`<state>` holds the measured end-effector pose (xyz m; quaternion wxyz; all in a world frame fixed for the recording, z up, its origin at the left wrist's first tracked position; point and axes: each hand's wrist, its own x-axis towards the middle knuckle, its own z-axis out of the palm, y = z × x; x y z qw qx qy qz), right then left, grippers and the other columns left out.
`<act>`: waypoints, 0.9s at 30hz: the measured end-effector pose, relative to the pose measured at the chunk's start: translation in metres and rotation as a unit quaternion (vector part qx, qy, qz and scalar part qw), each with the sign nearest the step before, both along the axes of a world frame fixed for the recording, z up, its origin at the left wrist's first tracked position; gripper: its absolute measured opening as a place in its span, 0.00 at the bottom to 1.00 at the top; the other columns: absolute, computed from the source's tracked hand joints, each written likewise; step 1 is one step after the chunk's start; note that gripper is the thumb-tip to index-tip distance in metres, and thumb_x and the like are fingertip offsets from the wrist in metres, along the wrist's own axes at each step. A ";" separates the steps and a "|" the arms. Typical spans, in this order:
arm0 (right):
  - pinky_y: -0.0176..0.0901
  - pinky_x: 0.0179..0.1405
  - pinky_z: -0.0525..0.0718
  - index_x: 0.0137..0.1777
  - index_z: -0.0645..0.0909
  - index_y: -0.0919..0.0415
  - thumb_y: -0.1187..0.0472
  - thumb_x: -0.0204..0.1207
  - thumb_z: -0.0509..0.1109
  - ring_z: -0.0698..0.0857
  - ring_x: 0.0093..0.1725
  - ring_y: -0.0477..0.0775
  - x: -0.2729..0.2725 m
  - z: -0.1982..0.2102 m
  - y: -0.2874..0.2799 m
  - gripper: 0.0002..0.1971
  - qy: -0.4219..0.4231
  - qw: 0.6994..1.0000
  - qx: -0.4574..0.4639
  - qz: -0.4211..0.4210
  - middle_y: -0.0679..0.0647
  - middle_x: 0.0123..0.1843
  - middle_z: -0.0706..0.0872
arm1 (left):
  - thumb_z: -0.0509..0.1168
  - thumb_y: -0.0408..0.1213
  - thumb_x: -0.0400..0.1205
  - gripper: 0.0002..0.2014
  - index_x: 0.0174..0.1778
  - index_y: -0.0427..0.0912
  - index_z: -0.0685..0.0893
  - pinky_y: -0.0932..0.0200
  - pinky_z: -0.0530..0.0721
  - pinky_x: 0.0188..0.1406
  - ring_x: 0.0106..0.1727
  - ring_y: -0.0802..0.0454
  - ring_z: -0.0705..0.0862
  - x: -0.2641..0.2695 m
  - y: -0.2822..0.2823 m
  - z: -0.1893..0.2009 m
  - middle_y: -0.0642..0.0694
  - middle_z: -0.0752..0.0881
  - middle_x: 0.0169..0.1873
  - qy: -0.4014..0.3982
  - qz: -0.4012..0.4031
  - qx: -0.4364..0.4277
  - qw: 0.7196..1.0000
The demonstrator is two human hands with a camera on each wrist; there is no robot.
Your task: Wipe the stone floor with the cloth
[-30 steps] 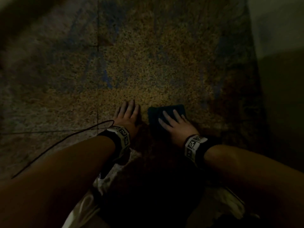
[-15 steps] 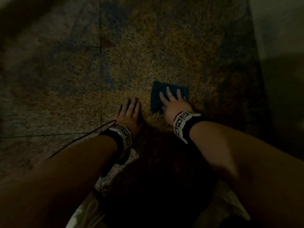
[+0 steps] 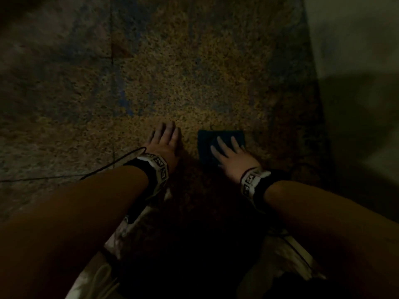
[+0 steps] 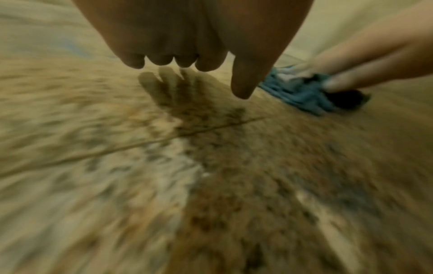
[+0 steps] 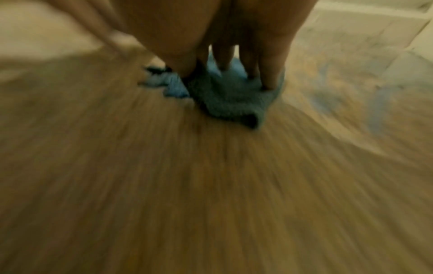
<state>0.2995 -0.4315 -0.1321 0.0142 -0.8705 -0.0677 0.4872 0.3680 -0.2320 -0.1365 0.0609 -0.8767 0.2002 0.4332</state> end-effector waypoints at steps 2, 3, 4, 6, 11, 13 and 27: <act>0.61 0.80 0.44 0.83 0.32 0.45 0.65 0.86 0.54 0.31 0.81 0.68 -0.015 0.000 -0.008 0.37 0.014 1.000 0.010 0.003 0.49 0.83 0.26 | 0.46 0.54 0.88 0.36 0.82 0.47 0.31 0.48 0.35 0.81 0.81 0.44 0.29 -0.002 -0.010 -0.001 0.47 0.26 0.79 0.004 -0.046 0.001 0.999; 0.61 0.80 0.43 0.83 0.32 0.44 0.65 0.86 0.55 0.31 0.81 0.67 -0.018 -0.001 -0.010 0.38 0.014 1.000 0.013 0.000 0.49 0.83 0.26 | 0.47 0.53 0.88 0.36 0.82 0.47 0.31 0.48 0.35 0.81 0.81 0.44 0.29 -0.003 -0.014 -0.002 0.46 0.25 0.79 0.003 -0.064 0.006 0.998; 0.60 0.80 0.42 0.83 0.33 0.43 0.65 0.85 0.55 0.31 0.81 0.67 -0.018 -0.001 -0.012 0.38 0.011 1.000 0.016 -0.004 0.48 0.83 0.26 | 0.47 0.52 0.88 0.36 0.82 0.47 0.30 0.48 0.35 0.80 0.81 0.43 0.29 -0.004 -0.018 -0.003 0.45 0.24 0.79 0.001 -0.075 0.014 0.997; 0.60 0.81 0.43 0.83 0.33 0.41 0.66 0.85 0.55 0.31 0.82 0.65 -0.017 -0.003 -0.014 0.38 0.002 1.000 0.021 -0.009 0.47 0.83 0.27 | 0.46 0.53 0.88 0.36 0.81 0.46 0.30 0.48 0.34 0.80 0.81 0.44 0.28 -0.005 -0.020 -0.003 0.45 0.23 0.78 -0.002 -0.084 0.028 0.996; 0.61 0.81 0.46 0.83 0.33 0.42 0.58 0.89 0.48 0.34 0.82 0.66 0.014 -0.006 -0.012 0.31 -0.025 0.999 -0.003 -0.041 0.47 0.83 0.28 | 0.42 0.56 0.87 0.35 0.81 0.49 0.29 0.49 0.35 0.80 0.81 0.45 0.29 -0.005 -0.012 -0.006 0.47 0.24 0.79 -0.007 -0.088 0.014 0.996; 0.63 0.81 0.49 0.83 0.33 0.43 0.58 0.89 0.47 0.35 0.83 0.67 0.038 -0.005 -0.007 0.30 -0.032 0.997 -0.019 -0.064 0.48 0.84 0.29 | 0.42 0.56 0.87 0.34 0.81 0.50 0.29 0.49 0.35 0.80 0.81 0.45 0.29 -0.005 -0.010 -0.005 0.48 0.25 0.79 -0.002 -0.085 0.015 0.996; 0.61 0.80 0.43 0.84 0.34 0.46 0.55 0.88 0.49 0.34 0.82 0.68 0.008 -0.004 -0.026 0.31 -0.025 0.999 0.007 -0.047 0.49 0.84 0.29 | 0.44 0.56 0.87 0.36 0.82 0.47 0.30 0.49 0.35 0.80 0.81 0.46 0.28 0.001 -0.041 0.001 0.48 0.25 0.79 0.011 -0.050 0.027 0.998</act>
